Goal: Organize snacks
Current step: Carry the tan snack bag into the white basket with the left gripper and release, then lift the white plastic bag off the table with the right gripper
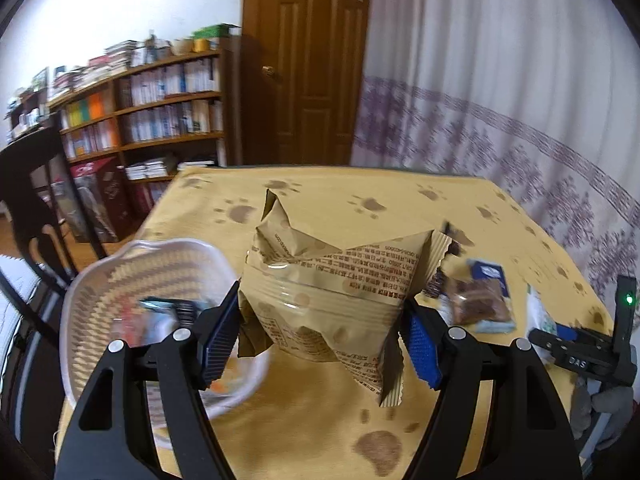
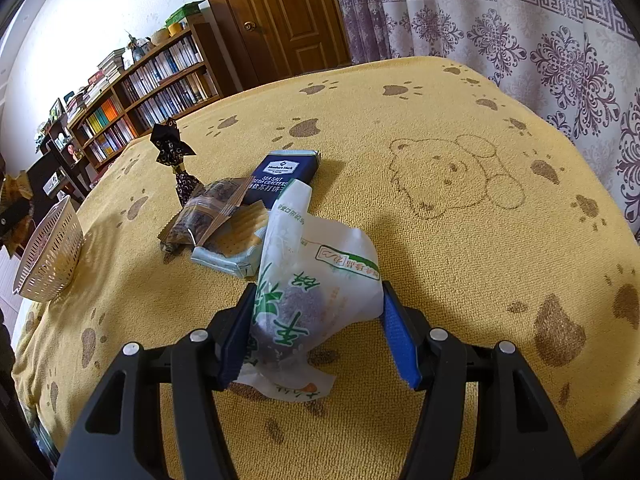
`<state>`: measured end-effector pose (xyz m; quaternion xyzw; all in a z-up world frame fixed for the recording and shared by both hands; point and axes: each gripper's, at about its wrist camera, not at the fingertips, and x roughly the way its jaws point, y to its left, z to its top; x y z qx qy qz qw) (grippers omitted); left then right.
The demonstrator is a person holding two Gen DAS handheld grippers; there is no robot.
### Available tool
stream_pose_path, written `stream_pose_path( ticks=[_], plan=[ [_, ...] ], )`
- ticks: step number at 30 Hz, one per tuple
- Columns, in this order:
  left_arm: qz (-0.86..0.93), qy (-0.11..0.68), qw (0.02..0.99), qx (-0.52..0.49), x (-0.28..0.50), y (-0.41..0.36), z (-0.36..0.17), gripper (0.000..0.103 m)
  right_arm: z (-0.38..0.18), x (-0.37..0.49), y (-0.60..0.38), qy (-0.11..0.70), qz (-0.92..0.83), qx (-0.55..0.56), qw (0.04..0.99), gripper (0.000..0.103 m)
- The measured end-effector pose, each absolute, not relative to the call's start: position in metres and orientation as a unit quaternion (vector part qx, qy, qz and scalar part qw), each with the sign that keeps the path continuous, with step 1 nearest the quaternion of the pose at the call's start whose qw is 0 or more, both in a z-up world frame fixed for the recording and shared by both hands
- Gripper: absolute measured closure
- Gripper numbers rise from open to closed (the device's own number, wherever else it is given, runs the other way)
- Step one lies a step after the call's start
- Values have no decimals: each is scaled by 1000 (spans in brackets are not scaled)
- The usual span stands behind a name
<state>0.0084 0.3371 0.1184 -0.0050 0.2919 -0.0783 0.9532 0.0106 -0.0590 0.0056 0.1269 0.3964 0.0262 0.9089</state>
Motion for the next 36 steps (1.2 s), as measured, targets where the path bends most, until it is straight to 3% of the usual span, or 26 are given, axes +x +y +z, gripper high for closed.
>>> stream_pose_path(
  ticks=[19,22,25,36],
  plan=[
    [32,289,955,-51,1,433,125,28,5,10,-59,396,26,127,909,43],
    [39,291,954,-60,0,440,124,22,5,10,-59,396,26,127,909,43],
    [50,293,952,-69,0,444,124,5,5,10,-59,396,26,127,909,43],
    [69,291,950,-85,-1,455,123,4,5,10,-59,395,27,127,909,43]
  ],
)
